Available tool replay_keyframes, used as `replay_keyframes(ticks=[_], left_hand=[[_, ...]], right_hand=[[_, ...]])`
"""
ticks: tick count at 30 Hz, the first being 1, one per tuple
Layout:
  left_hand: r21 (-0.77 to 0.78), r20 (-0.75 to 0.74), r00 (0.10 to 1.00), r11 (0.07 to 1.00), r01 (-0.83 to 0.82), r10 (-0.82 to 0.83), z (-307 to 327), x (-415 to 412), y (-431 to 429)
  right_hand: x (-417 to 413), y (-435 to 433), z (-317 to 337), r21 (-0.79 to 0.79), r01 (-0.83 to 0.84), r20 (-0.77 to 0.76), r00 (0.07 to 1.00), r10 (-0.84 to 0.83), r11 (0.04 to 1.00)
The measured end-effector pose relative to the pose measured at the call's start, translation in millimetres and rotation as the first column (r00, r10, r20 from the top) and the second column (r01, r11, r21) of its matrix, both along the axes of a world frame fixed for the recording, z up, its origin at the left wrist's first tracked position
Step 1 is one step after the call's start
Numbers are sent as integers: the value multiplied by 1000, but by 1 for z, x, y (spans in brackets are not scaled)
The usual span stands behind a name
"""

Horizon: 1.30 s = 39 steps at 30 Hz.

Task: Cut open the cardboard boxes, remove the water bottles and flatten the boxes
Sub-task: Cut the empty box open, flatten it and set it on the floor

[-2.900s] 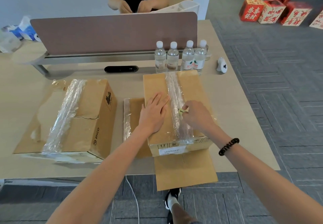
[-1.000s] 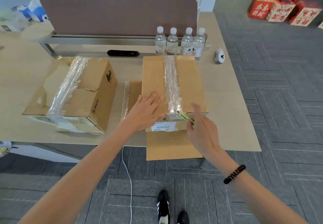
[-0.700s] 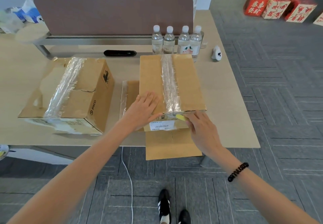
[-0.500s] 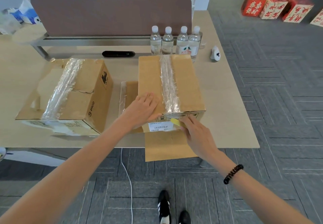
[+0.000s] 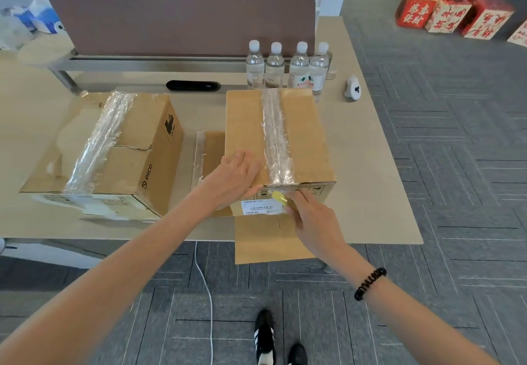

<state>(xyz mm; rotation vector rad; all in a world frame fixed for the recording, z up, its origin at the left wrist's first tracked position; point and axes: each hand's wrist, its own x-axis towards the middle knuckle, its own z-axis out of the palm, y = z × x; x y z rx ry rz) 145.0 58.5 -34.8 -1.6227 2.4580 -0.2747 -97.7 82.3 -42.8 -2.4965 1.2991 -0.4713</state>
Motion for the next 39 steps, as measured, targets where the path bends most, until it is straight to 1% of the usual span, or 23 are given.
replay_keyframes(ticks=[3, 8, 13, 17, 22, 24, 26, 28, 29, 36, 39], left_hand=[[-19, -17, 1000, 1000, 13, -13, 1, -2, 1], [-51, -13, 999, 998, 40, -41, 0, -2, -1], [-63, 28, 998, 996, 56, -54, -2, -3, -2], [-74, 60, 997, 996, 56, -52, -4, -2, -3], [-93, 14, 998, 993, 66, -65, -3, -2, 0], [-102, 13, 998, 992, 70, -69, -4, 0, 1], [-110, 18, 998, 991, 70, -68, -2, -3, 3], [-128, 26, 995, 987, 100, -97, 0, -6, 4], [-126, 28, 994, 986, 106, -103, 2, -6, 5], [-63, -6, 1000, 998, -1, 0, -5, -4, 3], [-59, 4, 1000, 998, -27, 27, -4, -7, 4]], right_hand=[[7, -3, 4, 5, -6, 23, 1000, 6, 1000], [6, -3, 3, 0, 0, 9, 1000, 0, 1000], [13, 0, 0, 26, 86, 26, 996, -86, 996], [-2, 0, -4, 11, 177, 8, 984, -177, 984], [-2, -1, 1, -14, 164, 23, 986, -163, 986], [-15, -10, 4, 25, 255, 40, 966, -256, 967], [-30, -20, 8, 19, 300, 3, 954, -300, 954], [-35, -26, 11, 15, 276, -48, 960, -275, 961], [-34, -26, 12, 26, 264, -50, 964, -263, 964], [-36, -22, 20, 22, 242, -56, 969, -241, 970], [-37, -7, 24, 8, 190, -46, 981, -190, 982]])
